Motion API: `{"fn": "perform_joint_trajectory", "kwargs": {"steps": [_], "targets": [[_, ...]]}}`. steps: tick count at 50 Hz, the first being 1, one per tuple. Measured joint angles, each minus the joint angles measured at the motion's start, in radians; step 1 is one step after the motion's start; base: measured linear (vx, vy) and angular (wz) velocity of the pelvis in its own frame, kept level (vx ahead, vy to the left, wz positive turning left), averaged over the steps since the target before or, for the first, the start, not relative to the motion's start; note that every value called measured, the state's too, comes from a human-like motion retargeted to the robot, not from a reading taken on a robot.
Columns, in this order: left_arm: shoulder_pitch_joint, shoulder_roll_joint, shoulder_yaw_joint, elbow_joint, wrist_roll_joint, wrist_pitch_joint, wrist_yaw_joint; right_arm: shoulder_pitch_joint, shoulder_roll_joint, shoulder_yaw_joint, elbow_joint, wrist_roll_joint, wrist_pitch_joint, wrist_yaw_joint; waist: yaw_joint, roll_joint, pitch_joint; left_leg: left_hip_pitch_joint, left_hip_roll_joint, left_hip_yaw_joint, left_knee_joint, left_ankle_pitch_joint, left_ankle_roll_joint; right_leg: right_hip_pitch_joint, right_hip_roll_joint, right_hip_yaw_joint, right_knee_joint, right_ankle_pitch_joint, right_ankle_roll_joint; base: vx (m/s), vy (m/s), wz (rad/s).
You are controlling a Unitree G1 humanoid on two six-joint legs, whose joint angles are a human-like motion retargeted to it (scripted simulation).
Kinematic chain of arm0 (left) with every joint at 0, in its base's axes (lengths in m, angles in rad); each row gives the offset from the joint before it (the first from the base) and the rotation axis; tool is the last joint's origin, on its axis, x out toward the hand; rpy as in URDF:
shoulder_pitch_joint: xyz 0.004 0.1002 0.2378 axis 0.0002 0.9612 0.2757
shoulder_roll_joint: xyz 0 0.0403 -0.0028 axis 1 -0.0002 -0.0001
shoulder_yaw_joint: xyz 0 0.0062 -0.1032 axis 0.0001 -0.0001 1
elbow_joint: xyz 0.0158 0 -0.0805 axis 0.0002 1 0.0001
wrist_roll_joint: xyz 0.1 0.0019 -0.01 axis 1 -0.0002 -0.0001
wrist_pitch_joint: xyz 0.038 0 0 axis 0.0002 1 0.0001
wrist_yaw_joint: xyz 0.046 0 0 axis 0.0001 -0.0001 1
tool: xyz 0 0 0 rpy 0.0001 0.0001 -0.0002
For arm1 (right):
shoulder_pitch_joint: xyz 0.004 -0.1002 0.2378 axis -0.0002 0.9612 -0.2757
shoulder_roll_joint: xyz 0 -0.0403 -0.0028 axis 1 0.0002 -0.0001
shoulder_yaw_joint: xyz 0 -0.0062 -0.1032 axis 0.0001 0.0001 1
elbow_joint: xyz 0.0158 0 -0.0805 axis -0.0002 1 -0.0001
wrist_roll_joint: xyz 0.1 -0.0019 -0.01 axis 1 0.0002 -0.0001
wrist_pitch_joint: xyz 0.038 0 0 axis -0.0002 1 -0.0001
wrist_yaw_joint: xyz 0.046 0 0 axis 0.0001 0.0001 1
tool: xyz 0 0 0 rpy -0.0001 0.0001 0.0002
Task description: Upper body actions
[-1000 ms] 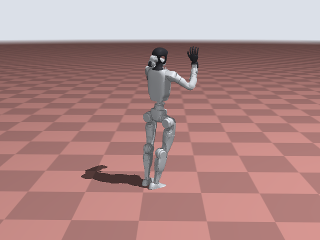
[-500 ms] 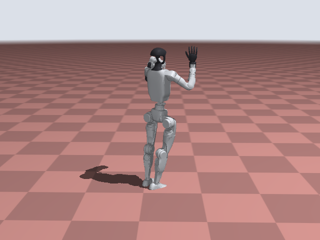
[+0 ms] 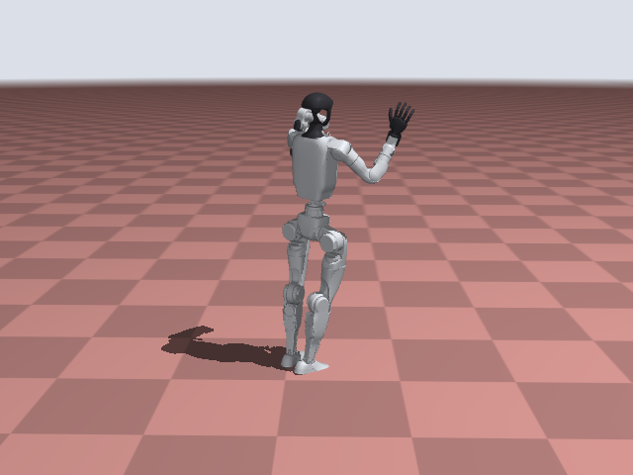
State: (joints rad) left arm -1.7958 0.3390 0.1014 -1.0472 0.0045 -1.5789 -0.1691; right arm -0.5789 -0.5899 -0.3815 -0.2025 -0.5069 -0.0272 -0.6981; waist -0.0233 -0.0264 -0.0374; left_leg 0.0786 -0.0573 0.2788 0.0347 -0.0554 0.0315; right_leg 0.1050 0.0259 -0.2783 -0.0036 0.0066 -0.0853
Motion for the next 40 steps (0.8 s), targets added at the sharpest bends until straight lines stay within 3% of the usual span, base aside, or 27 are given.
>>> {"fn": "perform_joint_trajectory", "kwargs": {"steps": [5,9,15,22,31,40], "targets": [[0.012,0.011,0.001,0.000,0.001,0.013,0.007,0.105,0.122,-0.072,0.055,0.256,-0.043,0.086,-0.009,0.002,0.007,-0.002,0.000,0.001,0.001,-0.001,-0.001,0.000,-0.001,0.002,-0.001,0.000,0.001,0.00,0.00,0.00],[0.014,0.023,-0.004,0.000,0.002,0.022,0.012,0.281,0.213,-0.104,0.148,0.315,-0.065,0.194,-0.022,0.000,0.012,-0.006,0.001,0.000,0.001,-0.001,-0.002,-0.003,0.000,0.000,-0.002,-0.002,0.002,0.00,0.00,0.00],[-0.006,0.035,0.001,0.000,0.006,0.031,0.017,0.593,0.367,-0.055,0.438,0.127,-0.067,0.467,-0.017,0.003,0.026,-0.010,0.005,-0.004,0.004,-0.002,-0.002,-0.005,0.003,-0.003,-0.001,-0.001,0.002,0.00,0.00,0.00],[-0.004,0.036,0.008,0.000,-0.018,-0.018,0.052,0.779,0.556,-0.025,0.945,-0.135,0.102,0.809,-0.005,0.004,0.027,-0.006,0.004,-0.011,0.004,-0.001,-0.004,0.001,0.001,-0.009,-0.002,-0.003,0.001,0.00,0.01,0.01],[0.016,-0.001,0.024,0.000,-0.017,-0.031,0.064,0.851,0.614,0.064,1.495,-0.352,0.219,0.912,0.022,0.006,0.023,-0.008,0.003,0.002,0.003,-0.001,-0.006,-0.001,0.006,0.003,-0.002,-0.006,-0.006,0.01,0.02,-0.07],[0.050,-0.050,0.003,0.000,0.022,-0.012,0.036,0.814,0.604,0.005,1.569,-0.350,0.230,0.894,0.022,-0.003,-0.002,0.000,0.013,0.023,-0.001,-0.003,-0.007,-0.011,-0.002,0.027,0.005,0.005,0.008,0.00,0.01,-0.16]]}}
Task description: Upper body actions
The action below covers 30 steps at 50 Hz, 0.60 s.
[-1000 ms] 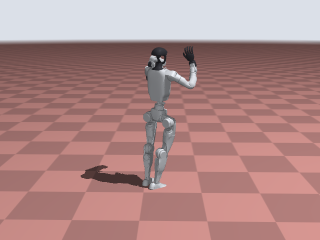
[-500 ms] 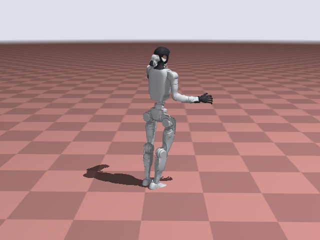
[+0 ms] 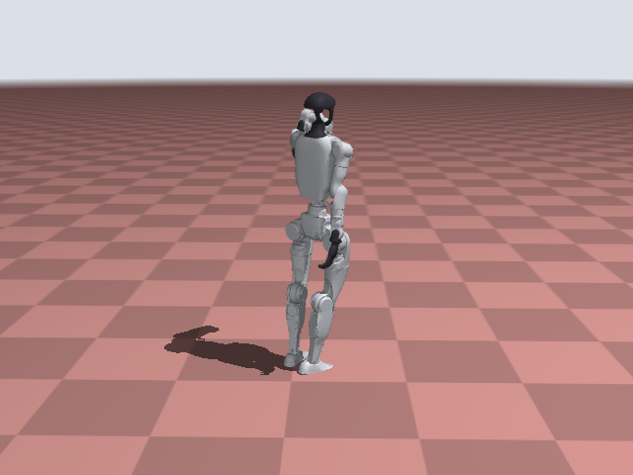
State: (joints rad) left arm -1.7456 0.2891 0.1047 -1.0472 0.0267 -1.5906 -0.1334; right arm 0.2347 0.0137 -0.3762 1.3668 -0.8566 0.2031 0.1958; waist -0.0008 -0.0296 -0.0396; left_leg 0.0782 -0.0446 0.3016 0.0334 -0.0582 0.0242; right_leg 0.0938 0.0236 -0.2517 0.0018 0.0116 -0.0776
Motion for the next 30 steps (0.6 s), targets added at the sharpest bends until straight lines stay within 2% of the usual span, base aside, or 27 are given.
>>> {"fn": "perform_joint_trajectory", "kwargs": {"steps": [5,8,10,13,17,23,30], "targets": [[-0.060,-0.006,-0.072,0.000,-0.043,-0.005,0.042,-0.094,-0.105,-0.065,-0.058,0.017,-0.012,-0.023,-0.026,0.012,-0.002,-0.007,-0.005,-0.009,0.005,0.004,0.005,-0.002,-0.002,-0.011,-0.001,0.006,-0.002,-0.04,0.02,0.06],[-0.146,0.045,-0.191,0.000,-0.103,-0.023,0.105,-0.154,-0.174,-0.148,-0.134,0.061,-0.034,-0.033,-0.017,0.007,-0.013,-0.008,-0.007,-0.018,0.005,0.003,0.005,0.000,-0.005,-0.019,-0.003,0.003,0.000,0.00,0.00,0.00],[-0.233,0.085,-0.280,0.000,-0.131,-0.024,0.135,-0.192,-0.224,-0.198,-0.198,0.103,-0.052,-0.039,-0.015,0.015,-0.026,-0.012,-0.007,-0.022,0.005,0.006,0.006,0.000,-0.005,-0.024,-0.004,0.004,0.001,0.00,0.00,0.00],[-0.413,0.123,-0.437,0.000,-0.181,-0.024,0.192,-0.259,-0.286,-0.250,-0.316,0.185,-0.087,-0.047,-0.018,-0.010,-0.045,-0.021,-0.006,-0.029,0.000,0.005,0.005,-0.006,-0.005,-0.030,-0.008,-0.001,0.004,0.00,0.00,0.00],[-0.686,0.100,-0.598,0.000,-0.259,-0.024,0.281,-0.363,-0.348,-0.275,-0.500,0.297,-0.128,-0.074,-0.034,-0.039,-0.062,-0.033,-0.008,-0.035,-0.002,0.006,0.005,-0.014,-0.004,-0.036,-0.010,-0.004,0.003,0.01,-0.06,0.09],[-1.046,-0.111,-0.716,0.000,-0.330,-0.024,0.365,-0.575,-0.420,-0.220,-0.815,0.504,-0.173,-0.163,-0.071,-0.062,-0.063,-0.041,-0.003,-0.030,-0.005,0.000,0.004,-0.030,0.002,-0.030,-0.008,-0.006,0.003,0.02,-0.02,-0.03],[-1.344,-0.436,-0.694,0.000,-0.387,-0.024,0.433,-0.852,-0.507,-0.021,-1.152,0.658,-0.239,-0.401,-0.114,-0.048,-0.072,-0.045,0.004,-0.007,-0.008,-0.012,0.002,-0.050,0.011,-0.007,-0.005,-0.006,0.002,0.08,-0.01,-0.16]]}}
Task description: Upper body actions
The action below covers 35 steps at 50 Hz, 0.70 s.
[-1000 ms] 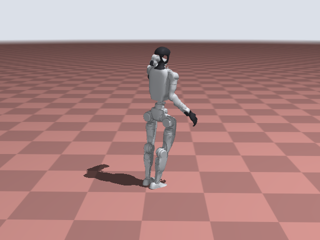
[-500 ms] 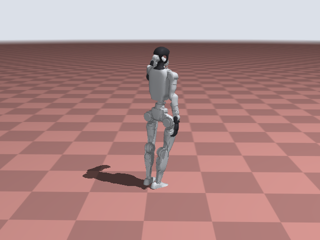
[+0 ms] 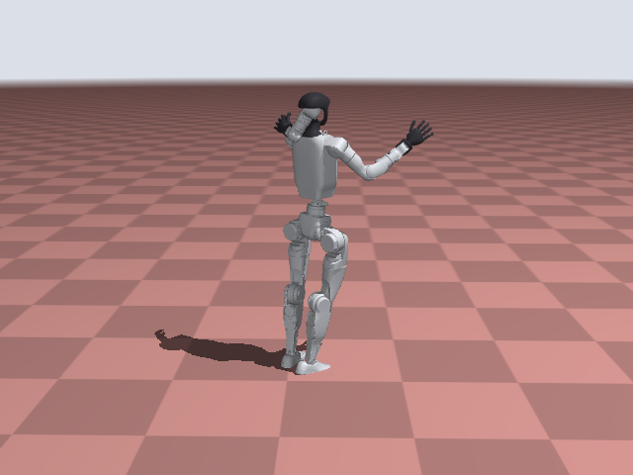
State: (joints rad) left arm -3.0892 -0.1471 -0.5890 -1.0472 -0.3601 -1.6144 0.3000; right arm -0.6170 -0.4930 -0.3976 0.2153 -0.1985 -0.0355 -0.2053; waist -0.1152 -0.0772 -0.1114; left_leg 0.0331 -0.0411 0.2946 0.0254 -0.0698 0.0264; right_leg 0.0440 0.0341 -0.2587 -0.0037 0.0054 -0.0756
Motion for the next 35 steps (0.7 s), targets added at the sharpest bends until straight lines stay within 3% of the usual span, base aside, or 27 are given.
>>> {"fn": "perform_joint_trajectory", "kwargs": {"steps": [5,8,15,19,22,25,30,35], "targets": [[0.000,-0.296,0.082,0.000,-0.146,0.000,0.165,-0.145,-0.055,0.264,-0.196,-0.022,-0.069,-0.169,-0.087,0.016,-0.038,0.000,0.000,0.008,0.001,-0.006,-0.002,-0.001,0.000,0.009,0.000,-0.004,-0.001,0.08,-0.03,-0.07],[0.000,-0.440,0.187,0.000,-0.246,0.000,0.279,-0.239,-0.116,0.401,-0.317,-0.138,-0.108,-0.250,-0.153,0.021,-0.040,-0.007,-0.001,0.005,0.001,-0.006,-0.003,-0.005,0.000,0.005,-0.002,-0.007,-0.001,0.04,-0.02,0.04],[0.000,-0.453,0.628,0.000,-0.490,0.000,0.520,-0.453,-0.312,0.587,-0.563,-0.564,-0.056,-0.472,-0.167,0.112,0.001,-0.016,-0.003,-0.018,0.004,-0.007,0.001,-0.003,0.001,-0.018,-0.001,-0.016,0.001,0.02,0.00,0.08],[0.000,-0.453,0.714,0.000,-0.587,0.000,0.607,-0.454,-0.326,0.613,-0.574,-0.596,-0.046,-0.514,-0.141,0.148,0.017,-0.018,-0.006,-0.022,0.006,-0.004,0.002,-0.002,-0.002,-0.023,0.002,-0.017,0.001,0.00,0.00,0.00],[0.000,-0.453,0.723,0.000,-0.624,0.000,0.642,-0.421,-0.313,0.597,-0.533,-0.588,-0.021,-0.519,-0.132,0.146,0.018,-0.018,-0.003,-0.024,0.007,-0.005,0.002,-0.002,0.000,-0.025,0.002,-0.018,0.001,0.00,0.00,0.00],[0.000,-0.437,0.683,0.000,-0.619,0.000,0.639,-0.342,-0.242,0.513,-0.434,-0.555,0.040,-0.525,-0.134,0.097,-0.003,-0.018,-0.001,-0.022,0.007,-0.008,-0.001,-0.002,0.003,-0.022,0.001,-0.019,0.000,0.00,0.00,0.00],[0.000,-0.284,0.500,0.000,-0.460,0.000,0.498,-0.184,-0.074,0.370,-0.271,-0.472,0.099,-0.489,-0.144,0.054,-0.066,-0.014,-0.003,-0.020,0.009,-0.009,-0.005,0.003,0.000,-0.020,-0.002,-0.019,-0.003,0.00,0.00,0.00],[0.000,-0.184,0.323,0.000,-0.326,0.000,0.383,-0.116,0.000,0.276,-0.193,-0.404,0.141,-0.421,-0.119,0.052,-0.103,-0.014,-0.005,-0.021,0.011,-0.006,-0.005,0.005,-0.003,-0.022,-0.001,-0.016,-0.004,0.00,0.00,0.00]]}}
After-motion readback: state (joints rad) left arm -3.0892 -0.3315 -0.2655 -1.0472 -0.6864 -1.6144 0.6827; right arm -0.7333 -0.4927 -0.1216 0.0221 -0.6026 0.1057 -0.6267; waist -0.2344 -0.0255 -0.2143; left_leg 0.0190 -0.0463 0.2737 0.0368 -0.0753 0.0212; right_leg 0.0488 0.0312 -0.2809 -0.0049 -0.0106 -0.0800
